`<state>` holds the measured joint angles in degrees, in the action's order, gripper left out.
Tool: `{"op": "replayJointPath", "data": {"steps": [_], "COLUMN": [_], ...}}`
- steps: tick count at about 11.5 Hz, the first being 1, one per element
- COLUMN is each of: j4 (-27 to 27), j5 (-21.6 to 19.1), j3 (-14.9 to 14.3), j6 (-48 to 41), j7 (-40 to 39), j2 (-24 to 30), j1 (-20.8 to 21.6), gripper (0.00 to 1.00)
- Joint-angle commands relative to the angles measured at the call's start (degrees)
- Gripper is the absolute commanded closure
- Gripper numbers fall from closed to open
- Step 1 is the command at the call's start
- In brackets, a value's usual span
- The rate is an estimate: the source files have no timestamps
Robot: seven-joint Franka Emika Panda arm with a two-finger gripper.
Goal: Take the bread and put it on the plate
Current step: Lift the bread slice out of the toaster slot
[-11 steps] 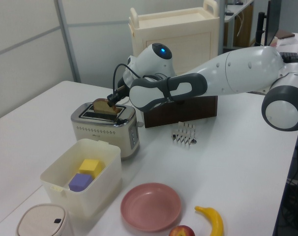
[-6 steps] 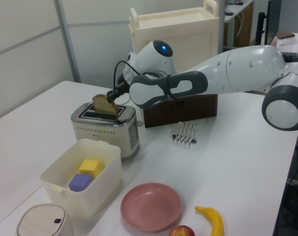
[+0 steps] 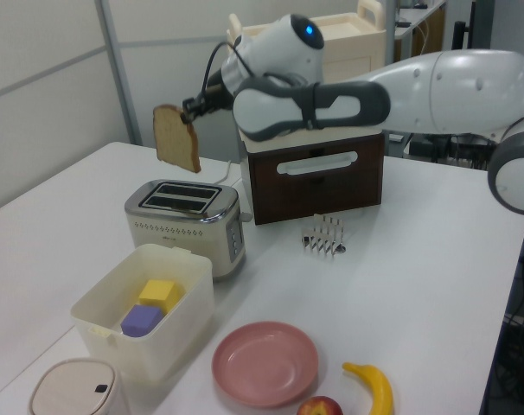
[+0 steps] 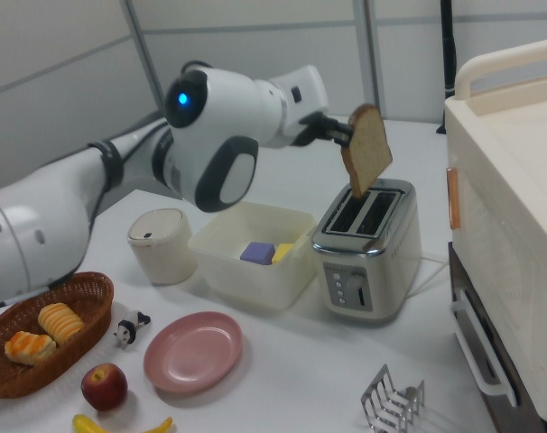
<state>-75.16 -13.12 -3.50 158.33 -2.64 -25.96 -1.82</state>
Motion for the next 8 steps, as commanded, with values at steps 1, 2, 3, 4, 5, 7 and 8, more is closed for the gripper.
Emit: {"op": "replayJointPath", "data": {"steps": [1,2,3,4,5,7,8], "j4": [-2.4,-2.3,-2.3,-2.2,-2.1,-2.1,-2.1], "j5": [-2.0,-1.8,-1.4,-1.2,-1.0,-0.5,-0.2], "j3": [-0.3,-0.4,-0.4,-0.3,-0.3,-0.2,-0.2], "j6": [-13.5,-21.1,-27.9,-34.2,-40.3,-49.4,-52.8], "j7": [0.5,0.4,0.2,0.1,-0.2,-1.2,-1.4], "j2": [7.0,8.8,10.4,11.5,12.5,12.8,12.7], "j1": [-0.1,-0.2,0.0,0.0,0.1,0.8,1.6], "gripper": [1.0,1.0,1.0,1.0,1.0,1.0,1.0]}}
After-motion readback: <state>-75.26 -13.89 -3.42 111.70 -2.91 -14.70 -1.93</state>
